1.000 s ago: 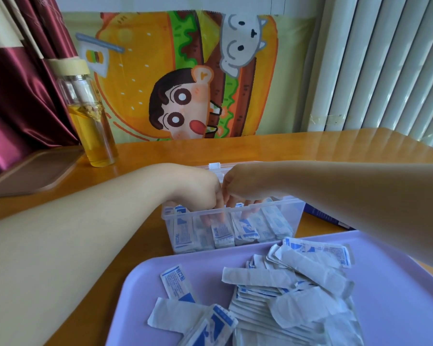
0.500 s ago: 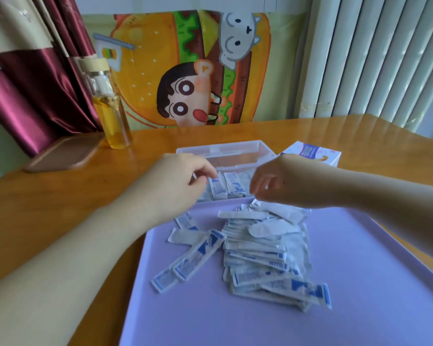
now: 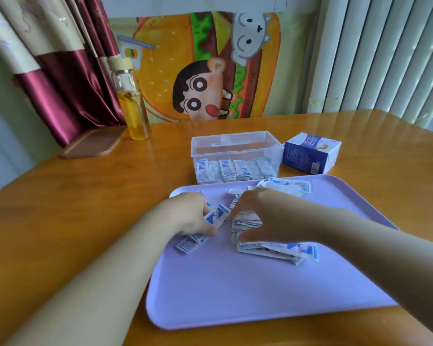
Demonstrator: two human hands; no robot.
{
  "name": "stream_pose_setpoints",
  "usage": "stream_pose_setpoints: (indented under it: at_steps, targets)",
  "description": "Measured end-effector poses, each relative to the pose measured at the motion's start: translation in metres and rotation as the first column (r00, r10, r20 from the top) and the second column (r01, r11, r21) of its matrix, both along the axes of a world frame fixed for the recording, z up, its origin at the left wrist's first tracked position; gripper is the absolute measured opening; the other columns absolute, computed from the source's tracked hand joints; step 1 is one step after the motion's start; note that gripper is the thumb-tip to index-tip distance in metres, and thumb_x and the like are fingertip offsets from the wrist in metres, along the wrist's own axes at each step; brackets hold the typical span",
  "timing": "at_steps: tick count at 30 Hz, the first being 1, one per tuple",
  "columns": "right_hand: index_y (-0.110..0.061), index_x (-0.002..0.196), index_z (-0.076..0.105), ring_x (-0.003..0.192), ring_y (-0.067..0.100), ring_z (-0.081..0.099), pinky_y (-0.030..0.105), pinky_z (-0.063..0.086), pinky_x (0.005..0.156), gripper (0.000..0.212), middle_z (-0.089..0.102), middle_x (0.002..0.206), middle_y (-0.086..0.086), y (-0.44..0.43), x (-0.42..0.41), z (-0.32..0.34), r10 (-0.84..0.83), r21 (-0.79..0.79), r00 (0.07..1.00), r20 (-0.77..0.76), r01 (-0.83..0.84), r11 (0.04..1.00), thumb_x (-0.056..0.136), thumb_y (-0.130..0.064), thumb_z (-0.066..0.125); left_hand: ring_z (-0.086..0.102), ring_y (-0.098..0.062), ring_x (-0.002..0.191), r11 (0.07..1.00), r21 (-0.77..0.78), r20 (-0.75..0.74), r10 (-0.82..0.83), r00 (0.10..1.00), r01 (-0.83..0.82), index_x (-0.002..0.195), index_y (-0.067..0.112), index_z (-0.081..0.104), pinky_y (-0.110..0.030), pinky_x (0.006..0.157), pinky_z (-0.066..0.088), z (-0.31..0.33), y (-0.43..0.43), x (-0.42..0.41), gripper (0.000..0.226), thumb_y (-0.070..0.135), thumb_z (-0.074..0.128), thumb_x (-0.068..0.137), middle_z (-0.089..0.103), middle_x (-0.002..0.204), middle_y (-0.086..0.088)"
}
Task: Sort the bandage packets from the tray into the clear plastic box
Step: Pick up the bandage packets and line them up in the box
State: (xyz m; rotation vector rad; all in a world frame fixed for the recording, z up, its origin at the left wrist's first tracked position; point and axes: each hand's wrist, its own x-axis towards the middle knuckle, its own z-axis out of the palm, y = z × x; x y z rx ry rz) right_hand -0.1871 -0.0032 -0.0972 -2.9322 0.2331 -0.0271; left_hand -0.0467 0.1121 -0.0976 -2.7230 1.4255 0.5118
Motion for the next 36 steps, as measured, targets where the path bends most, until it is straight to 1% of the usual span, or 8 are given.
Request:
stream_pose_setpoints:
  at_steps: [4, 9, 12, 16, 20, 27, 32, 36]
  targets:
    - [-0.032, 0.118, 0.061, 0.100, 0.003, 0.053, 0.007, 0.038, 0.076, 0.035, 0.059, 0.114, -0.017, -0.005, 0.001, 0.007, -0.023, 0.060, 0.998, 0.056, 0.019, 0.998, 0.084, -0.037, 0.065, 0.036, -0.016, 0.054, 0.998, -0.059, -0.078, -0.027, 0.997, 0.023, 0.063, 0.018, 0.041, -0.027, 0.049, 0.025, -0.006, 0.001, 0.005, 0.038, 0.038, 0.069, 0.080, 0.039, 0.059, 0.002]
    - [-0.030, 0.108, 0.066, 0.088, 0.002, 0.058, 0.003, 0.038, 0.065, 0.021, 0.066, 0.104, -0.016, -0.016, 0.010, 0.010, -0.099, 0.181, 0.987, 0.126, 0.076, 0.981, 0.087, -0.030, 0.062, 0.049, -0.016, 0.060, 0.936, -0.334, -0.337, -0.007, 0.941, -0.113, 0.073, 0.010, 0.057, -0.029, 0.059, 0.038, 0.001, 0.017, 0.027, 0.028, 0.033, 0.070, 0.082, 0.055, 0.065, 0.002]
    - [-0.026, 0.104, 0.068, 0.084, 0.005, 0.061, 0.004, 0.039, 0.065, 0.018, 0.068, 0.100, -0.012, -0.017, 0.029, 0.011, -0.133, 0.210, 0.979, 0.157, 0.099, 0.973, 0.089, -0.023, 0.058, 0.064, -0.017, 0.082, 0.636, -0.551, -0.728, -0.051, 0.684, -0.539, 0.097, 0.014, 0.066, -0.034, 0.079, 0.050, 0.016, 0.018, 0.046, 0.012, 0.018, 0.066, 0.086, 0.071, 0.089, -0.002]
    - [-0.022, 0.113, 0.064, 0.090, 0.012, 0.060, 0.016, 0.044, 0.072, 0.029, 0.066, 0.104, -0.007, -0.004, 0.061, 0.006, -0.119, 0.185, 0.992, 0.038, 0.110, 0.977, 0.085, -0.026, 0.065, 0.067, -0.012, 0.079, 0.347, -0.604, -0.796, -0.239, 0.556, -0.717, 0.089, 0.019, 0.065, -0.033, 0.082, 0.052, 0.019, -0.005, 0.048, 0.006, 0.015, 0.060, 0.089, 0.072, 0.081, 0.004]
    - [-0.010, 0.119, 0.060, 0.104, 0.023, 0.057, 0.031, 0.044, 0.086, 0.046, 0.061, 0.116, 0.004, 0.005, 0.081, 0.003, -0.089, -0.041, 0.979, -0.185, 0.083, 0.996, 0.083, -0.038, 0.066, 0.066, -0.012, 0.082, 0.238, -0.535, -0.812, -0.411, 0.415, -0.811, 0.091, 0.018, 0.064, -0.032, 0.085, 0.051, 0.010, -0.019, 0.049, 0.008, 0.015, 0.056, 0.091, 0.072, 0.078, 0.005]
    - [-0.032, 0.086, 0.056, 0.062, 0.002, 0.047, 0.020, 0.035, 0.057, 0.024, 0.052, 0.071, -0.014, -0.006, 0.095, 0.003, -0.087, 0.154, 0.966, -0.242, 0.127, 0.980, 0.073, -0.037, 0.075, 0.070, -0.005, 0.064, 0.160, -0.328, -0.846, -0.488, 0.215, -0.931, 0.093, 0.018, 0.059, -0.026, 0.069, 0.056, 0.006, -0.008, 0.068, 0.007, 0.015, 0.054, 0.093, 0.072, 0.066, 0.005]
    - [-0.036, 0.067, 0.058, 0.064, -0.008, 0.054, 0.009, 0.041, 0.060, 0.023, 0.061, 0.072, -0.018, -0.011, 0.087, 0.015, -0.055, 0.266, 0.998, -0.008, 0.055, 0.962, 0.079, -0.020, 0.070, 0.068, -0.013, 0.078, 0.115, -0.192, -0.839, -0.534, 0.102, -0.975, 0.097, 0.016, 0.054, -0.030, 0.074, 0.056, 0.006, -0.004, 0.071, 0.010, 0.009, 0.047, 0.096, 0.069, 0.087, -0.005]
    - [-0.038, 0.058, 0.061, 0.089, -0.010, 0.052, 0.009, 0.042, 0.075, 0.035, 0.056, 0.099, -0.022, -0.015, 0.082, 0.016, -0.074, 0.243, 0.976, 0.205, 0.022, 0.970, 0.081, -0.011, 0.064, 0.065, -0.017, 0.080, 0.091, -0.107, -0.809, -0.587, 0.034, -0.990, 0.099, 0.011, 0.051, -0.036, 0.079, 0.054, 0.008, 0.000, 0.068, 0.016, 0.001, 0.039, 0.094, 0.059, 0.098, -0.011]
